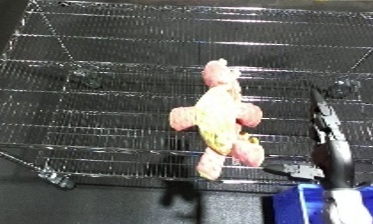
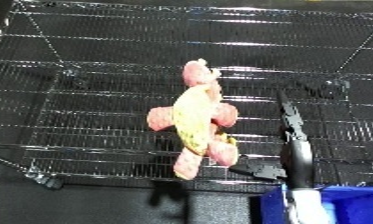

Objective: Pick up the object and place it into the box

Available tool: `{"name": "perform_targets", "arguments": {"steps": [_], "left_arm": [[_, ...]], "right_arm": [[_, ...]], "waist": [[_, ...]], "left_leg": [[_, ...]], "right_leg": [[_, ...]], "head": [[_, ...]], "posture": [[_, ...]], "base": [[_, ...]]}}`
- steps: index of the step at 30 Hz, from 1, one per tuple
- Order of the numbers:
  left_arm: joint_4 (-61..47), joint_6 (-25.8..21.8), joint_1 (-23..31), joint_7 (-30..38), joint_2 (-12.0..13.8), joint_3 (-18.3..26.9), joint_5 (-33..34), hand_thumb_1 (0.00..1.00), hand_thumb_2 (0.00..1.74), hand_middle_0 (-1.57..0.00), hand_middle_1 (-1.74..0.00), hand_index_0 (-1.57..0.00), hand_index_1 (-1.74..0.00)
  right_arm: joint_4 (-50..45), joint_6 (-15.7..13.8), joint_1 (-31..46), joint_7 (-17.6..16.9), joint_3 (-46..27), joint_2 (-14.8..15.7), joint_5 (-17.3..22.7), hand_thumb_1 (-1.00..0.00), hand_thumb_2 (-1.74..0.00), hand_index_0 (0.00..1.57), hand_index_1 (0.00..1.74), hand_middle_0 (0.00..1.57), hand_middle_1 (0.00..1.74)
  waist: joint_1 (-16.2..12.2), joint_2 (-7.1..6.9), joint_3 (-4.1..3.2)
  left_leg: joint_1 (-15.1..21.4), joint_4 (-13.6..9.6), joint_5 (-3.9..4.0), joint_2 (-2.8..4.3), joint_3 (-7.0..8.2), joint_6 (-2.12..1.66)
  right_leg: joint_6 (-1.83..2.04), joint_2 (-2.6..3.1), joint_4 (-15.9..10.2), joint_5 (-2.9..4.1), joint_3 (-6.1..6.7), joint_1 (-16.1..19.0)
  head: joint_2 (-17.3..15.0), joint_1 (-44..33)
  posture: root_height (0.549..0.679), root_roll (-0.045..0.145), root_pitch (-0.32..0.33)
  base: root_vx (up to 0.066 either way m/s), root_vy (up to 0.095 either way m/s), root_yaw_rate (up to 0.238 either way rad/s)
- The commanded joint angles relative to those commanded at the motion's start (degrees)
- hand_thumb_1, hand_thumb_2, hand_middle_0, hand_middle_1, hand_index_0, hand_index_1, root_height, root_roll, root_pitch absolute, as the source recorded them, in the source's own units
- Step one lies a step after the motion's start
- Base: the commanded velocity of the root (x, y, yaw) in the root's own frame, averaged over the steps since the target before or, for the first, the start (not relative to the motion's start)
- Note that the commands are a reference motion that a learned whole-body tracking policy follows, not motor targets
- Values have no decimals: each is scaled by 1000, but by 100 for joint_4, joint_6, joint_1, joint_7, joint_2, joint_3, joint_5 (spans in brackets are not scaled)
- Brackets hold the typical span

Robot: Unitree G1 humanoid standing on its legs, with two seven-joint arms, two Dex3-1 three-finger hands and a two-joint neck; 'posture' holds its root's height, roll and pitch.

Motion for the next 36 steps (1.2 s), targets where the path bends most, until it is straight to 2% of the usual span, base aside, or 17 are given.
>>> {"name": "perform_targets", "arguments": {"steps": [3,7,13,19,26,32,36], "left_arm": [[-18,-23,36,22,15,-57,-50,1000,1740,-1570,-1740,-1570,-1740],[-38,-55,101,57,50,-165,-112,1000,1740,-1570,-1740,-1570,-1740],[-32,-140,126,69,181,-363,-206,1000,1740,-1570,-1740,-1570,-1740],[15,-221,133,67,318,-494,-308,1000,1740,-1570,-1740,-1570,-1740],[52,-337,89,119,433,-552,-354,1000,1740,-1570,-1740,-1570,-1740],[39,-391,93,129,475,-656,-320,1000,1740,-1570,-1740,-1570,-1740],[-9,-419,67,114,485,-696,-315,1000,1740,-1570,-1740,-1570,-1740]], "right_arm": [[69,5,-193,9,141,-74,76,0,0,0,0,0,0],[228,35,-529,9,371,-250,101,0,0,0,0,0,0],[730,93,-1331,49,958,-670,29,0,0,0,0,0,0],[1681,270,-2146,10,1624,-988,-474,0,0,0,0,0,0],[2873,531,-2938,-70,2229,-1167,-1154,0,0,0,0,0,0],[3974,758,-3600,32,2839,-1129,-1755,0,0,0,0,0,0],[4620,837,-3915,155,3190,-982,-2119,0,0,0,0,0,0]], "waist": [[41,14,0],[112,29,0],[266,67,0],[446,118,0],[606,199,0],[696,267,0],[734,301,0]], "left_leg": [[-64,27,-6,-12,-20,-4],[-220,79,-6,-26,-69,-10],[-679,266,-9,-57,-184,-9],[-1027,424,-7,-67,-275,8],[-1085,466,-27,-48,-316,8],[-1139,512,-24,-47,-329,-3],[-1166,531,-17,-51,-347,-6]], "right_leg": [[5,0,33,-3,-2,-64],[8,3,98,2,-9,-214],[12,6,253,62,-16,-654],[14,-3,379,118,-35,-963],[14,-9,405,96,-52,-998],[2,0,440,109,-50,-1053],[-7,0,451,121,-51,-1068]], "head": [[1,196],[181,302],[224,650],[254,926],[270,1132],[274,1233],[268,1237]], "posture": [[614,46,-230],[612,43,-214],[607,37,-171],[602,32,-141],[601,27,-135],[600,25,-133],[599,23,-133]], "base": [[13,17,43],[6,8,50],[-37,-1,64],[-32,-6,48],[6,1,15],[4,4,-5],[9,6,0]]}}
